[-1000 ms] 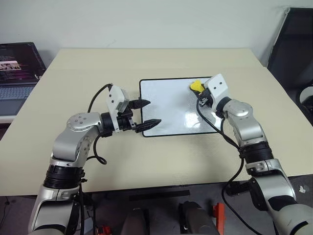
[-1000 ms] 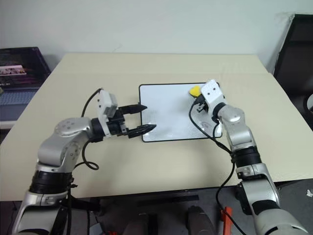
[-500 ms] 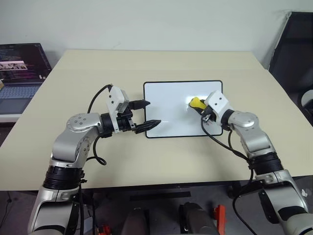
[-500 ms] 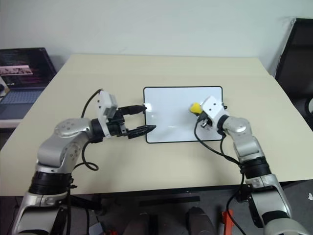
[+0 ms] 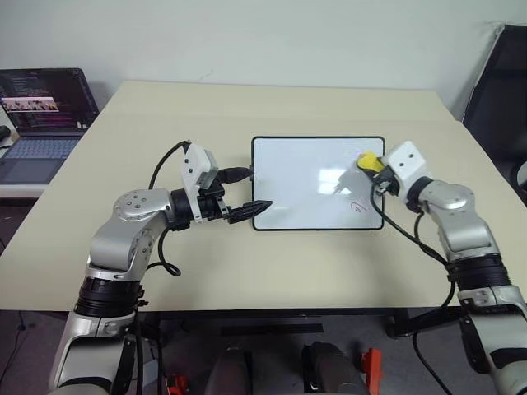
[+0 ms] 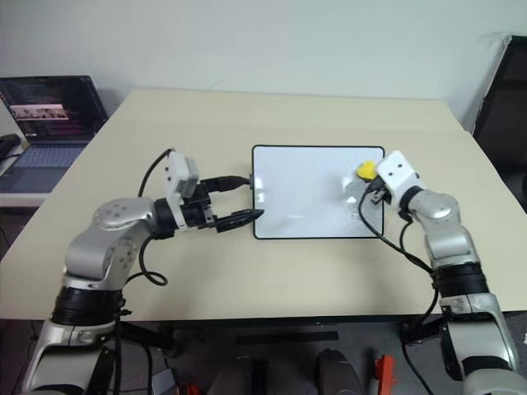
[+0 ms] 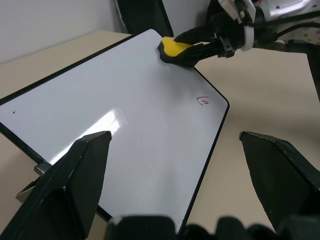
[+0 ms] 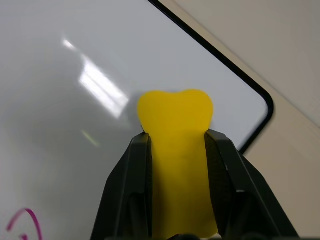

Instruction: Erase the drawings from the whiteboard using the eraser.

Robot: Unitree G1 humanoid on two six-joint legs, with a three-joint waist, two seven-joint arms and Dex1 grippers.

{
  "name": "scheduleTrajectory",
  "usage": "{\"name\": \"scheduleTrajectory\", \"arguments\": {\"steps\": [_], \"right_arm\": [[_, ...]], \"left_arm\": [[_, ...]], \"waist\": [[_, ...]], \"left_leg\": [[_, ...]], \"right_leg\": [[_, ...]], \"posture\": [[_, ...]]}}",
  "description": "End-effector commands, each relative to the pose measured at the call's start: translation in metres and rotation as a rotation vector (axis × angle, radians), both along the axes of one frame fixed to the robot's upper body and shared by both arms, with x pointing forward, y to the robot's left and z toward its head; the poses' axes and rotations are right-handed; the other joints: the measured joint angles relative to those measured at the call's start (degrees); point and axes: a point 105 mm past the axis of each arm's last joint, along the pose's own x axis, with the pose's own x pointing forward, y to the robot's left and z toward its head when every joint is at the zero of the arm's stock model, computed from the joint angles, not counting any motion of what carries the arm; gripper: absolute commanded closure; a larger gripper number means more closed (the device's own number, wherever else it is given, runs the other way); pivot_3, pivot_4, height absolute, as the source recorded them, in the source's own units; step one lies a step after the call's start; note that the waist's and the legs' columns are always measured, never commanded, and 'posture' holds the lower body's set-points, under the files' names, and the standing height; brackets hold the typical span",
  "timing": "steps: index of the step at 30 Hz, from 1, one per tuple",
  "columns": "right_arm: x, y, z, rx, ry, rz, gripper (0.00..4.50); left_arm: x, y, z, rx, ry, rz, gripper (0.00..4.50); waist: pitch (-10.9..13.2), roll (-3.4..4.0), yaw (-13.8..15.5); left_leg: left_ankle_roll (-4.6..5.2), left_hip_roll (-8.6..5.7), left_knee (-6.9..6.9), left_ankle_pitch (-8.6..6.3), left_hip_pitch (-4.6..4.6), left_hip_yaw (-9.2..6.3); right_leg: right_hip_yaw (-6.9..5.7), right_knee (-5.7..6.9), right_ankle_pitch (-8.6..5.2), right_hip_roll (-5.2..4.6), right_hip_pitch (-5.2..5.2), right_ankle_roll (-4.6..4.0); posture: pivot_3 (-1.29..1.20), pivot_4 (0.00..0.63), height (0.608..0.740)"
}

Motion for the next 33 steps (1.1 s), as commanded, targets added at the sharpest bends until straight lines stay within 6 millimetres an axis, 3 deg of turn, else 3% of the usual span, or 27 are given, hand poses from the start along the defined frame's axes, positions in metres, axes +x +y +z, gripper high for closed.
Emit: {"name": "scheduleTrajectory", "arguments": {"steps": [1, 5, 9, 14, 33], "right_arm": [[-0.015, 0.004, 0.027, 0.155, -0.020, 0.085, 3.41], [-0.062, -0.004, 0.072, 0.172, -0.048, 0.237, 3.41], [-0.088, -0.023, 0.077, 0.058, 0.020, 0.255, 3.41], [-0.089, -0.042, 0.071, -0.007, 0.070, 0.207, 3.41], [-0.092, -0.070, 0.050, -0.010, 0.155, 0.158, 3.41]], "left_arm": [[-0.001, 0.000, 0.016, 0.004, -0.065, -0.012, 0.00], [-0.003, 0.002, 0.025, 0.017, -0.086, -0.016, 0.00], [-0.005, 0.006, 0.031, 0.031, -0.101, -0.019, 0.00], [-0.007, 0.007, 0.031, 0.042, -0.105, -0.024, 0.00], [-0.010, 0.013, 0.033, 0.066, -0.091, -0.013, 0.00]], "waist": [[0.1, 0.12, 0.0], [0.6, 0.85, 0.2], [0.6, 0.94, 0.9], [0.7, 0.91, 0.8], [0.7, 0.90, 0.9]], "left_leg": [[0.00, 0.00, -0.04, 0.00, -0.04, 0.00], [-0.01, 0.00, -0.12, -0.02, -0.44, -0.07], [-0.03, -0.01, -0.11, -0.06, -0.99, -0.15], [-0.09, -0.01, -0.09, -0.12, -0.97, -0.05], [-0.11, -0.01, 0.03, -0.09, -0.91, -0.05]], "right_leg": [[-0.01, 0.01, 0.11, 0.00, -0.06, 0.19], [-0.09, 0.04, 0.04, 0.02, -0.43, 0.29], [-0.23, 0.05, 0.15, 0.03, -0.93, 0.09], [-0.15, 0.01, 0.01, 0.03, -0.93, 0.26], [-0.12, 0.16, 0.06, 0.04, -0.89, 0.26]], "posture": [[0.00, 0.150, 0.740], [0.00, 0.150, 0.740], [0.00, 0.150, 0.740], [0.00, 0.150, 0.740], [0.00, 0.150, 0.740]]}}
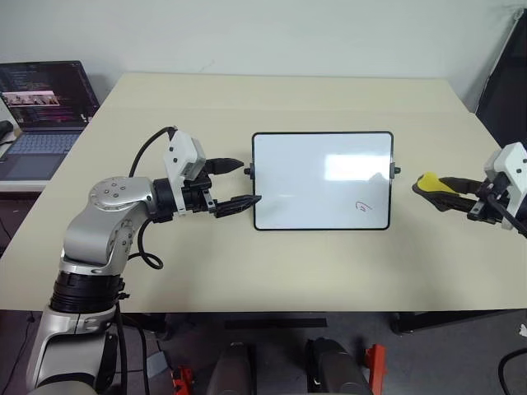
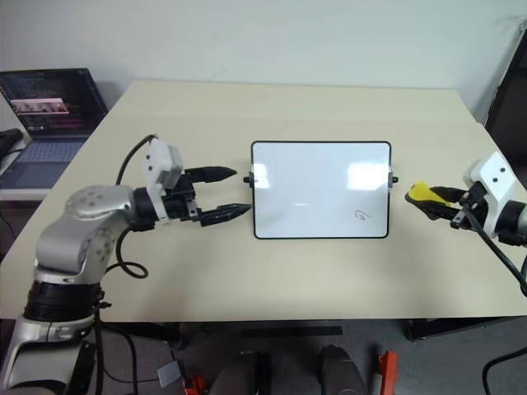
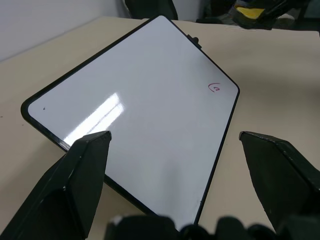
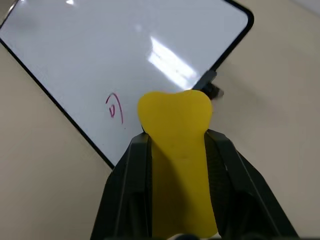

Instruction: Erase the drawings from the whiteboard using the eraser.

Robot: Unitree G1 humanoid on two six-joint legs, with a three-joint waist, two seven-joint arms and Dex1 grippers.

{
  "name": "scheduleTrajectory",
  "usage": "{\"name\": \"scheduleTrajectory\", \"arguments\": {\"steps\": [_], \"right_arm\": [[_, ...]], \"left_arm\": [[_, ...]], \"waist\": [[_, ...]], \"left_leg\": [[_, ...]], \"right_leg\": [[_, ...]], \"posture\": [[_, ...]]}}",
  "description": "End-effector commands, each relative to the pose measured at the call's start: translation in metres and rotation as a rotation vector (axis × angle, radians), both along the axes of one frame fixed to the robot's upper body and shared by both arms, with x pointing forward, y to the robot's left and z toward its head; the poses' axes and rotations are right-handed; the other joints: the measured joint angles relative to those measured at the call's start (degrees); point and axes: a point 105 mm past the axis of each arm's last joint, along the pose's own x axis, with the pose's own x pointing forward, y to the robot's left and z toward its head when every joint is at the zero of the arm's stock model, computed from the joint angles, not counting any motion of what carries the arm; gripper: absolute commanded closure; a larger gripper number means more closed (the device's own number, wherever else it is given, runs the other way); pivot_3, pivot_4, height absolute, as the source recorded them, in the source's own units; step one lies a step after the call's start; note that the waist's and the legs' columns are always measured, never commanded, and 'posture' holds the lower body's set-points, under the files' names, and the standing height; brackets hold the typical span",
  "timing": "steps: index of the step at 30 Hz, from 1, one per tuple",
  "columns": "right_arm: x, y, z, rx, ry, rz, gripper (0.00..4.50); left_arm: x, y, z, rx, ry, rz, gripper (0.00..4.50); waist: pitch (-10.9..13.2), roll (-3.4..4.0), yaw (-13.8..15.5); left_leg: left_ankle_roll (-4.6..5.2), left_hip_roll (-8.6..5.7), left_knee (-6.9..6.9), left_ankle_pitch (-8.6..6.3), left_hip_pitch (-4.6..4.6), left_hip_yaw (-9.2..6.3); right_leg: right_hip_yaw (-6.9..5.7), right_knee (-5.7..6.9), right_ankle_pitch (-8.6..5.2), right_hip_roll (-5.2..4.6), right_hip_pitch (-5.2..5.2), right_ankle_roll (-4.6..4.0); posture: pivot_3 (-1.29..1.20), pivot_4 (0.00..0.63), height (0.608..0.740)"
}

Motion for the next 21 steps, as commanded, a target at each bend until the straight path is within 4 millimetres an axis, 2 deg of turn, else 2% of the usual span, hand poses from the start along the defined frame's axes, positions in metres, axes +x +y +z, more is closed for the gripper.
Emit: {"name": "scheduleTrajectory", "arguments": {"steps": [1, 8, 21], "right_arm": [[0.0000, -0.0009, 0.0198, -0.012, -0.076, 0.009, 3.41], [0.0002, -0.0012, 0.0262, 0.004, -0.094, 0.012, 3.41], [0.0022, 0.0064, 0.0240, 0.023, -0.100, 0.026, 3.41]], "left_arm": [[-0.0044, -0.0008, 0.0138, -0.005, -0.055, -0.009, 0.00], [-0.0052, 0.0009, 0.0161, -0.002, -0.060, -0.009, 0.00], [-0.0061, 0.0024, 0.0133, 0.006, -0.052, -0.018, 0.00]], "waist": [[0.0, 0.00, -0.1], [0.0, 0.00, 0.0], [0.0, 0.00, 0.0]], "left_leg": [[0.00, 0.00, 0.01, 0.00, 0.02, 0.00], [0.00, 0.01, 0.08, 0.00, 0.01, -0.02], [0.00, 0.01, 0.28, 0.00, 0.02, -0.02]], "right_leg": [[0.00, 0.02, -0.01, 0.01, 0.00, 0.02], [0.00, 0.07, 0.03, 0.02, 0.02, -0.06], [0.00, 0.24, 0.08, 0.02, 0.04, -0.14]], "posture": [[0.00, 0.150, 0.740], [0.00, 0.150, 0.740], [0.00, 0.150, 0.740]]}}
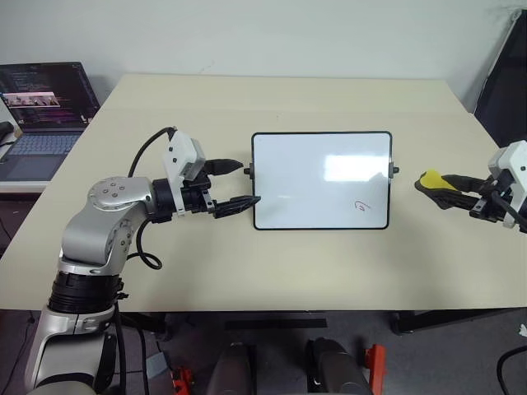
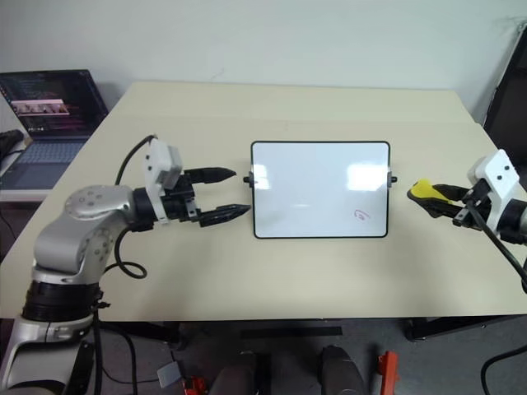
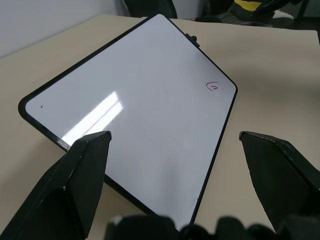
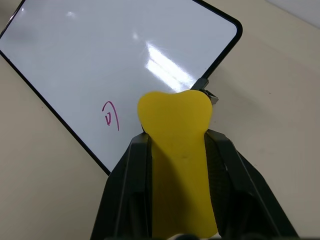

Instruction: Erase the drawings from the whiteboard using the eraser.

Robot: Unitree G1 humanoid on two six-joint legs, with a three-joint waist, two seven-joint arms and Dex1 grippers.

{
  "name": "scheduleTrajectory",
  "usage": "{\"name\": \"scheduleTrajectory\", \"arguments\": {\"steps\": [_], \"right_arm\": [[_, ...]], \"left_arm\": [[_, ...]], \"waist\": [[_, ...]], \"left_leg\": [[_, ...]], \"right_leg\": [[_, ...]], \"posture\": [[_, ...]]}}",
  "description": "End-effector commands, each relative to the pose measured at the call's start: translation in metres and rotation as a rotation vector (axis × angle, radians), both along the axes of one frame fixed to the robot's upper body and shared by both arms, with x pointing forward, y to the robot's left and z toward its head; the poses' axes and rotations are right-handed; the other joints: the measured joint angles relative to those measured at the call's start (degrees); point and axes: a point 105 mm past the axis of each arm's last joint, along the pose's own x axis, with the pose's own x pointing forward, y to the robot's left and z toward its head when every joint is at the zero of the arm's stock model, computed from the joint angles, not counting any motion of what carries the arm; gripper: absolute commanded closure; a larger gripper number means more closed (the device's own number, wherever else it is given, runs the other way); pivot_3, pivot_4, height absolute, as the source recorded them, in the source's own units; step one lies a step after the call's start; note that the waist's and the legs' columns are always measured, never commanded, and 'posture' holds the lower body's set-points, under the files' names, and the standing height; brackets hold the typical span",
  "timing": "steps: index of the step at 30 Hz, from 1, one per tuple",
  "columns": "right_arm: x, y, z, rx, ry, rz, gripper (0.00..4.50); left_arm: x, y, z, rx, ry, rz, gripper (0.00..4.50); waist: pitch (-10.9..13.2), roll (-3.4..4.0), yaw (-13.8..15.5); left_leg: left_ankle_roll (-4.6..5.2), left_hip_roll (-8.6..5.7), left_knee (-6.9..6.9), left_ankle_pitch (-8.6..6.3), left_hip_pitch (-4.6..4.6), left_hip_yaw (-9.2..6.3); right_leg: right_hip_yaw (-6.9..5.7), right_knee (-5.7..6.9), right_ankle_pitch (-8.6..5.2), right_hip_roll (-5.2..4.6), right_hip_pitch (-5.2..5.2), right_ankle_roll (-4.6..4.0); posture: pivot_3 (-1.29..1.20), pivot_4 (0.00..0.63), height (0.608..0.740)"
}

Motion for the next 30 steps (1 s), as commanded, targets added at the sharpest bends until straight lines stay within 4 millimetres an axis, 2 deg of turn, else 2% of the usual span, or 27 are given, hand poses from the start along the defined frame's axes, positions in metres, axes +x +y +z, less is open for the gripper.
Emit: {"name": "scheduleTrajectory", "arguments": {"steps": [1, 9, 11, 15, 18, 22, 27, 30], "right_arm": [[-0.001, 0.004, 0.016, -0.002, -0.071, 0.019, 3.41], [0.000, 0.010, 0.010, 0.006, -0.062, 0.028, 3.41], [0.000, 0.021, 0.007, 0.035, -0.058, 0.055, 3.41], [0.016, 0.066, -0.008, 0.062, -0.106, 0.095, 3.41], [0.027, 0.077, -0.034, 0.022, -0.104, 0.058, 3.41], [0.040, 0.072, -0.060, 0.053, -0.096, -0.027, 3.41], [0.057, 0.057, -0.078, 0.043, -0.129, -0.138, 3.41], [0.057, 0.056, -0.095, -0.001, -0.109, -0.133, 3.41]], "left_arm": [[-0.006, 0.001, 0.014, 0.002, -0.058, -0.017, 0.00], [-0.006, -0.001, 0.011, 0.000, -0.047, -0.026, 0.00], [-0.007, -0.002, 0.007, 0.006, -0.032, -0.036, 0.00], [-0.009, -0.005, -0.002, 0.002, -0.004, -0.047, 0.00], [-0.010, -0.010, -0.012, 0.017, 0.021, -0.054, 0.00], [-0.013, -0.017, -0.021, 0.004, 0.048, -0.069, 0.00], [-0.015, -0.019, -0.022, -0.001, 0.054, -0.077, 0.00], [-0.015, -0.018, -0.022, 0.000, 0.054, -0.076, 0.00]], "waist": [[0.0, 0.00, 0.0], [0.0, 0.00, 0.0], [0.0, 0.00, -0.1], [0.0, 0.00, -0.8], [0.0, 0.00, -0.9], [0.0, -0.02, -0.3], [0.0, -0.02, -0.1], [-0.1, -0.07, -0.3]], "left_leg": [[0.00, 0.00, 0.06, 0.00, 0.00, 0.00], [0.00, -0.01, 0.51, -0.01, 0.03, -0.01], [0.00, -0.01, 0.52, -0.01, 0.06, 0.00], [0.00, 0.04, 0.53, 0.00, 0.13, -0.03], [0.00, 0.03, 0.53, 0.00, 0.12, -0.04], [0.00, 0.00, 0.54, 0.00, 0.08, -0.03], [0.00, 0.00, 0.57, 0.00, 0.17, -0.02], [0.00, 0.00, 0.55, 0.00, 0.82, 0.00]], "right_leg": [[0.00, 0.06, 0.00, 0.00, 0.00, 0.00], [0.03, 0.51, -0.14, 0.01, 0.02, 0.21], [0.04, 0.56, -0.14, 0.01, 0.03, 0.21], [0.07, 0.61, -0.14, 0.09, 0.06, 0.20], [0.07, 0.65, -0.12, 0.09, 0.05, 0.18], [0.05, 0.59, -0.01, 0.05, 0.06, 0.00], [0.05, 0.62, 0.00, 0.04, 0.15, -0.01], [0.07, 0.54, -0.15, 0.05, 0.80, 0.22]], "posture": [[0.00, 0.150, 0.740], [0.00, 0.150, 0.740], [0.00, 0.150, 0.740], [0.00, 0.150, 0.740], [0.00, 0.150, 0.740], [0.00, 0.150, 0.740], [0.00, 0.150, 0.740], [0.00, 0.150, 0.740]]}}
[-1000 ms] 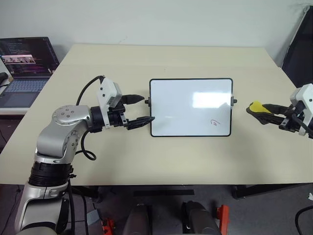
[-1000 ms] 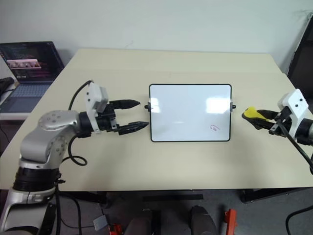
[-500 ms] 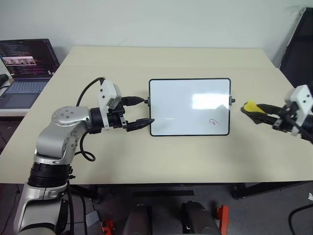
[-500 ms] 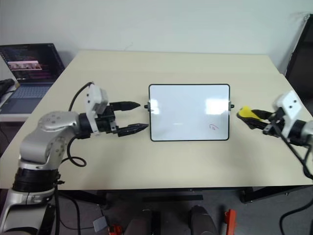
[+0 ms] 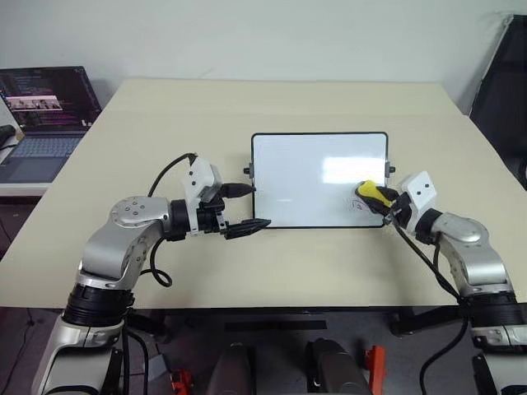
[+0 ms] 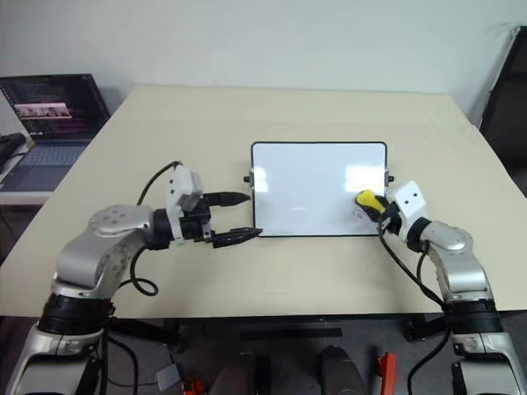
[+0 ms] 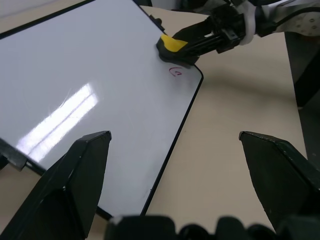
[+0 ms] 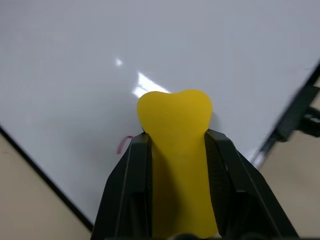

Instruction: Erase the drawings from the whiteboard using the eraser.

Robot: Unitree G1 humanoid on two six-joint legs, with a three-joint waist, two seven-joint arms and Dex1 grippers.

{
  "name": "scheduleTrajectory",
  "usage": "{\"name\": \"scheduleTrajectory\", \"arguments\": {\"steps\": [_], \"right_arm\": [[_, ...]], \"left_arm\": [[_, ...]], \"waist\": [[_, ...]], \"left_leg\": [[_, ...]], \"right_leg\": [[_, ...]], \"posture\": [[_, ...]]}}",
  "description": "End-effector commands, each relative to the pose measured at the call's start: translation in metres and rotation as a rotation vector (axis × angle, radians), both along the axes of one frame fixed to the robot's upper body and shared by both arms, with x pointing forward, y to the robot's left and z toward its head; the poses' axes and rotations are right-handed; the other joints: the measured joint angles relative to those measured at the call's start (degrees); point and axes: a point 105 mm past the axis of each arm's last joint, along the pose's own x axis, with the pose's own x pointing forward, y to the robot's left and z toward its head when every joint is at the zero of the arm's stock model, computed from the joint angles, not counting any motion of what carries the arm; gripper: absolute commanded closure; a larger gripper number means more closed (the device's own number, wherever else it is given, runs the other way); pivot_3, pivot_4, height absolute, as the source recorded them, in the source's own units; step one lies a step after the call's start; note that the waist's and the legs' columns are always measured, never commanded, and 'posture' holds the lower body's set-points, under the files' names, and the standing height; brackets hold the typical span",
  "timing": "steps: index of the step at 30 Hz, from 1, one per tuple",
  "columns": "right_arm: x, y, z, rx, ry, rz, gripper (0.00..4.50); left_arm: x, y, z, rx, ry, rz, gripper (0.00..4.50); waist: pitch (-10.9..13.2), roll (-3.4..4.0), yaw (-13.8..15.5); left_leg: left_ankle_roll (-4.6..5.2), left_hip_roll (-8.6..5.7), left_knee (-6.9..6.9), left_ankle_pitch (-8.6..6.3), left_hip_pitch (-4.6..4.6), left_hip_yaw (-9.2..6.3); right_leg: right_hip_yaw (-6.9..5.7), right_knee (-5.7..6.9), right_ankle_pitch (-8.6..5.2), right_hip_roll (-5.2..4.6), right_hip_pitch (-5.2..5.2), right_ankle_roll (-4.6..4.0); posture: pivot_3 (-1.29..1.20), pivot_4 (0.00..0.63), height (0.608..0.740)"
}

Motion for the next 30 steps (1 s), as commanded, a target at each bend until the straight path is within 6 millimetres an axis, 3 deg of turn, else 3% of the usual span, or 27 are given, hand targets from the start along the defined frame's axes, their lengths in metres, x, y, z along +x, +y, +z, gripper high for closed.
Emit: {"name": "scheduleTrajectory", "arguments": {"steps": [1, 7, 14, 18, 24, 27, 30], "right_arm": [[0.001, -0.009, -0.023, -0.061, 0.036, -0.040, 3.41], [-0.012, 0.027, -0.061, -0.124, 0.099, 0.086, 3.41], [-0.031, 0.058, -0.081, -0.177, 0.164, 0.234, 3.41], [-0.017, 0.048, -0.068, -0.167, 0.107, 0.154, 3.41], [0.021, 0.005, -0.038, -0.228, -0.063, -0.135, 3.41], [0.027, -0.005, -0.039, -0.258, -0.074, -0.192, 3.42], [0.023, -0.003, -0.045, -0.263, -0.060, -0.167, 3.42]], "left_arm": [[-0.003, -0.001, 0.011, -0.005, -0.044, -0.010, 0.00], [-0.002, -0.001, 0.011, -0.010, -0.047, -0.006, 0.00], [0.001, 0.000, 0.014, -0.009, -0.056, -0.004, 0.00], [0.002, 0.000, 0.014, -0.008, -0.060, -0.003, 0.00], [0.003, -0.002, 0.014, -0.011, -0.060, -0.007, 0.00], [0.003, -0.003, 0.014, -0.013, -0.062, -0.009, 0.00], [0.004, -0.004, 0.014, -0.015, -0.064, -0.008, 0.00]], "waist": [[0.0, -0.03, -0.2], [-0.3, -0.40, -1.1], [-0.4, -0.56, -2.4], [-0.4, -0.61, -2.6], [-0.4, -0.62, -2.8], [-0.5, -0.70, -2.7], [-0.6, -0.92, -2.6]], "left_leg": [[0.00, 0.00, -0.02, 0.00, 0.18, 0.02], [0.01, 0.05, -0.01, 0.01, 0.63, -0.01], [0.01, 0.07, -0.06, 0.00, 1.24, -0.02], [0.00, 0.07, -0.07, 0.00, 1.24, -0.02], [0.02, 0.05, -0.01, 0.01, 1.25, 0.01], [0.08, 0.02, 0.01, 0.06, 1.26, -0.02], [0.09, 0.02, -0.01, 0.06, 1.25, -0.03]], "right_leg": [[0.02, 0.01, -0.04, 0.00, 0.15, -0.04], [0.03, 0.01, -0.16, 0.03, 0.62, -0.37], [0.08, 0.04, -0.18, 0.03, 1.07, -0.43], [0.08, 0.02, -0.19, 0.03, 1.08, -0.43], [0.14, 0.02, -0.14, 0.01, 1.05, -0.44], [0.15, -0.04, -0.14, -0.01, 1.07, -0.44], [0.15, -0.06, -0.14, -0.01, 1.10, -0.44]], "posture": [[0.00, 0.150, 0.740], [0.00, 0.150, 0.740], [0.00, 0.150, 0.740], [0.00, 0.150, 0.740], [0.00, 0.150, 0.740], [0.00, 0.150, 0.740], [0.00, 0.150, 0.740]]}}
